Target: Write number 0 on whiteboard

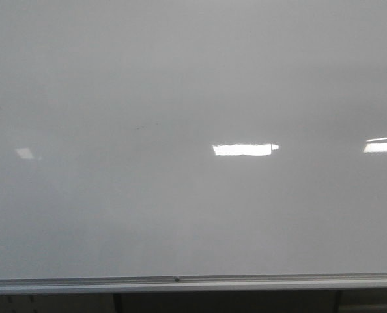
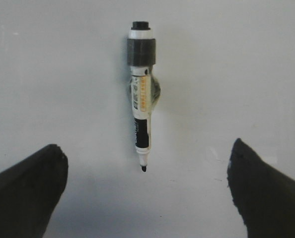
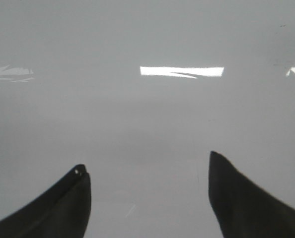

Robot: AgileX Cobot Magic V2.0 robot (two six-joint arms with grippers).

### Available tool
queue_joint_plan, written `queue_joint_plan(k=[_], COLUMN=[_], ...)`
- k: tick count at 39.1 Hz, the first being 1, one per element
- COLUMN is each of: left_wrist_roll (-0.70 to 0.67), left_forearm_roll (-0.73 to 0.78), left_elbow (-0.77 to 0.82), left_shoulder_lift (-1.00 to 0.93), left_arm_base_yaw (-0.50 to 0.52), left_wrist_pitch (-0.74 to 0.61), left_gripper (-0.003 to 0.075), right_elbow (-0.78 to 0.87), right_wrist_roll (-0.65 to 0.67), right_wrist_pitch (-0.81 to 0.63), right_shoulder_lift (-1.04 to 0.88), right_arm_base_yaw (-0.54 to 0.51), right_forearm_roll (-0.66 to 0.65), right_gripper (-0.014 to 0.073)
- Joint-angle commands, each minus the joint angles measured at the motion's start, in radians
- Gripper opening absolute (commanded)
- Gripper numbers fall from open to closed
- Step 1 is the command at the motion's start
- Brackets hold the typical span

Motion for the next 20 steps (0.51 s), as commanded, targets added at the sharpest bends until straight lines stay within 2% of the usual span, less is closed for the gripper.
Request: queue_joint_plan(k=[1,10,20], left_wrist_roll=[-0.002,-0.002,-0.002], left_forearm_roll=[0.0,0.0,0.0], left_elbow=[-0.068,-0.144,-0.187], left_shoulder_lift=[0.08,0.252,0.345], left_arm_base_yaw=[0.015,0.015,0.015], left_wrist_pitch=[-0.085,-0.114,-0.154], left_gripper=[0.0619,0.0619,0.0618], right_elbow=[-0.038,-0.038,-0.038], right_wrist_roll=[-0.001,-0.001,-0.001], right_wrist_pitch=[-0.072,-0.047,-0.026], right_shoulder_lift=[0.015,0.015,0.015], right_arm_base_yaw=[-0.005,-0.005,-0.005], right_forearm_roll=[-0.008,-0.008,-0.008], right_gripper=[0.0528,0.0528,0.0528])
